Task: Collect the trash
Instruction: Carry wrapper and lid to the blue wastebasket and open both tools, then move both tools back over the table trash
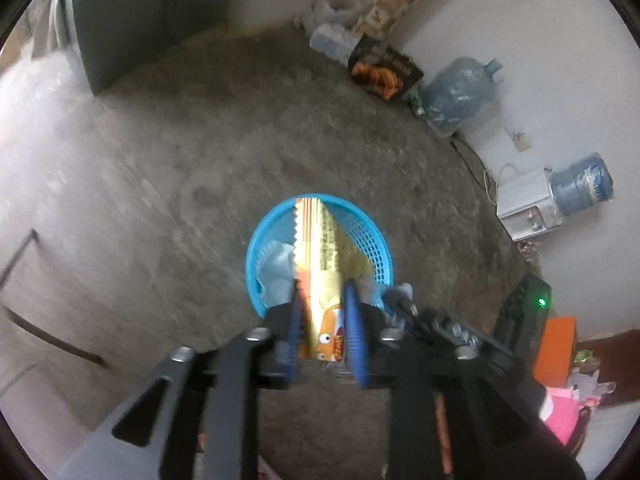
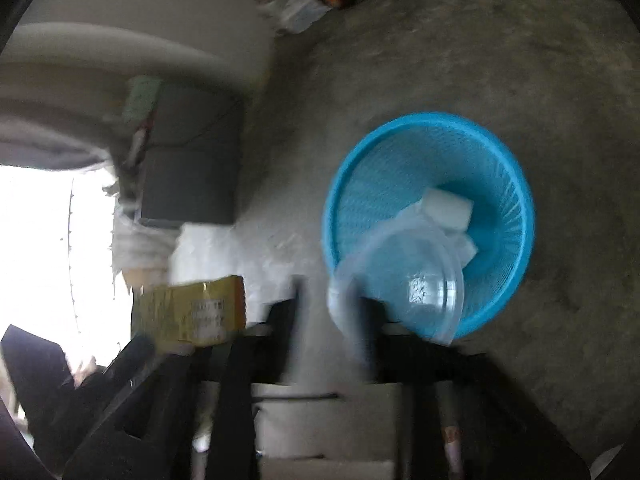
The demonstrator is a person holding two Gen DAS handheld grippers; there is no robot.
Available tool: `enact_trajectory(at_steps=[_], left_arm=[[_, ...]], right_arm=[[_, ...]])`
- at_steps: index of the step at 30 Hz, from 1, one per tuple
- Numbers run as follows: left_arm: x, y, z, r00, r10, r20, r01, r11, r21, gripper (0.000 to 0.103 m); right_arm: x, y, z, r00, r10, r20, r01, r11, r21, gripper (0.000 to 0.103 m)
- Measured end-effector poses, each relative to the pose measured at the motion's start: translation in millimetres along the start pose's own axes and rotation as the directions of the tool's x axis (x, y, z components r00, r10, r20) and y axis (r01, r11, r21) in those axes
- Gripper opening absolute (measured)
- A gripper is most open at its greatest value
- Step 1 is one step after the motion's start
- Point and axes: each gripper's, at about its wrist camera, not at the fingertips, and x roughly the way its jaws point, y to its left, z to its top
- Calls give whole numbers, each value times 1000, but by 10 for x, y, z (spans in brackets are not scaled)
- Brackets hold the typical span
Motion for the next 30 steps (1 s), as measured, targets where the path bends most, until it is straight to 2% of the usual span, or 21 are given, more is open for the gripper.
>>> enact_trajectory(at_steps=[1, 2, 6, 10, 13, 16, 23, 27, 30], left_arm=[[59, 13, 10, 1000, -2, -6, 2, 1000, -18, 43], [110, 27, 7, 1000, 3, -9, -3, 999, -40, 50], [136, 7, -67, 1000, 5, -20, -6, 999, -44, 56], [-88, -31, -147, 1000, 17, 14, -17, 1000, 13, 62], [-261, -39, -178, 999, 31, 37, -31, 999, 15, 64], [-504, -33, -241, 998, 14, 58, -15, 1000, 5, 67], [-1350, 132, -663, 987, 7, 158, -12, 999, 31, 75], [-1930, 441, -1030, 966, 39, 255, -45, 999, 20, 76], [-2384, 762, -1322, 934, 87, 345, -85, 996, -21, 78]], right_arm=[[94, -43, 49, 1000, -13, -15, 13, 1000, 6, 67], [240, -150, 104, 998, -54, -43, 55, 998, 23, 66], [518, -515, 103, 981, -141, -131, 153, 984, 89, 66], [517, -717, -11, 982, -117, -150, 138, 980, 141, 68], [446, -787, -79, 983, -118, -142, 139, 978, 155, 69], [292, -818, -179, 988, -94, -120, 113, 979, 167, 69], [-224, -598, -384, 997, -22, -74, 29, 995, 94, 69], [-483, -225, -530, 996, 34, -77, -33, 999, 7, 69], [-624, 155, -674, 991, 87, -101, -95, 992, -82, 70]])
